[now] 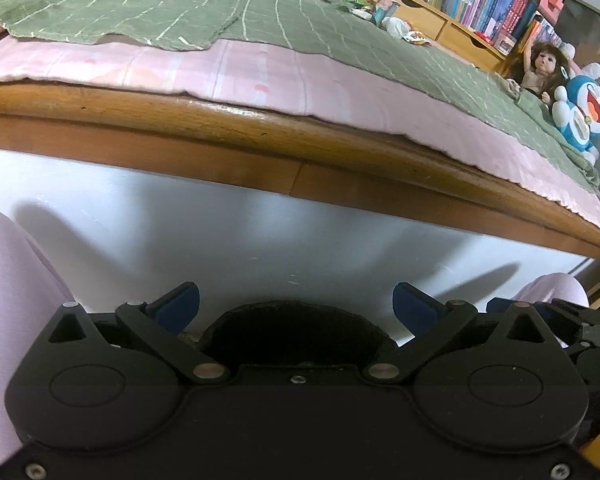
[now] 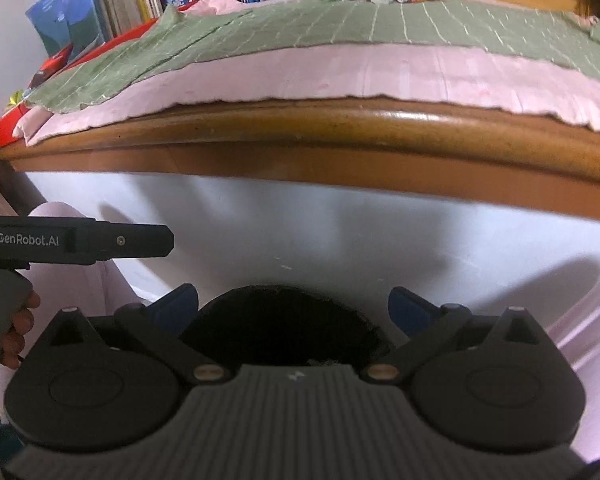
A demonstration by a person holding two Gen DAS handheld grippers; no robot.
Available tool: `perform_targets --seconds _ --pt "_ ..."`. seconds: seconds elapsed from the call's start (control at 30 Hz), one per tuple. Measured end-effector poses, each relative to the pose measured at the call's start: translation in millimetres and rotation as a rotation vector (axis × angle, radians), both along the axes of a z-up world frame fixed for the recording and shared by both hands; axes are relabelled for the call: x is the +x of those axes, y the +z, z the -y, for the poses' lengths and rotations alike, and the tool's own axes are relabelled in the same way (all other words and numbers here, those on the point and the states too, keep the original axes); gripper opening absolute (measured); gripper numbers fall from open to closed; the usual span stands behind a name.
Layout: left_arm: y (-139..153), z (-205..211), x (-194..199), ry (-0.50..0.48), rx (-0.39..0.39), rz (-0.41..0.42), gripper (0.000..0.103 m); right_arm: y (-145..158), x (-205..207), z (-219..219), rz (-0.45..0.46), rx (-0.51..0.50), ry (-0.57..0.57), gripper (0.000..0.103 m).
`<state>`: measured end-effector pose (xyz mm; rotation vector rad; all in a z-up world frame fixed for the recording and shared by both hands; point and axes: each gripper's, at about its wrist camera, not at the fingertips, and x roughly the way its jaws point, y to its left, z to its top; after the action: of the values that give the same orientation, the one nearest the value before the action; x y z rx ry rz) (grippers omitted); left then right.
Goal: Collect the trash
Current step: 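Raise both open tools back over the sheet, then grasp the clear plastic wrapper with the left tool while the right tool grasps the white tissue ball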
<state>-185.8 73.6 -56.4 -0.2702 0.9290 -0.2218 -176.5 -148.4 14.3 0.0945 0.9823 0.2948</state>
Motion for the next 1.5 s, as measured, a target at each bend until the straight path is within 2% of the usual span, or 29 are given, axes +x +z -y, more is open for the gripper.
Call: perform_targets --seconds 0.47,0.6,0.87,1.0,1.13,1.27,1.5 --pt "10.3 -1.7 -2.1 -0.013 -0.034 0.019 0.103 10.3 -1.1 1.9 0.01 -0.039 -0.005 0.103" --pt "25.3 -4.7 -6.2 -0.021 -0.033 0.051 0.103 28.9 -7.1 1.1 0.065 -0.055 0.014 0.103" --pt "53.6 -9.0 -7.8 -0.025 -0.032 0.115 0.103 64.7 -1.9 15.5 0.17 0.0 -0.019 0.103" --pt "62.8 -7.5 1.5 -0.032 -0.045 0.118 0.103 75.5 10.4 22.2 0.201 0.011 -0.035 0.103" --pt "73.3 -6.2 11.7 -0.034 -0.079 0.159 0.103 85.7 25.5 29.7 0.219 0.054 -0.04 0.103" --pt "89.4 -0.4 29.2 -0.037 -0.044 0.232 0.103 94.1 46.0 32.6 0.228 0.015 -0.071 0.103" --pt "123.4 7.4 83.2 -0.059 -0.002 0.348 0.103 109.1 90.6 32.5 0.294 -0.053 -0.038 0.103"
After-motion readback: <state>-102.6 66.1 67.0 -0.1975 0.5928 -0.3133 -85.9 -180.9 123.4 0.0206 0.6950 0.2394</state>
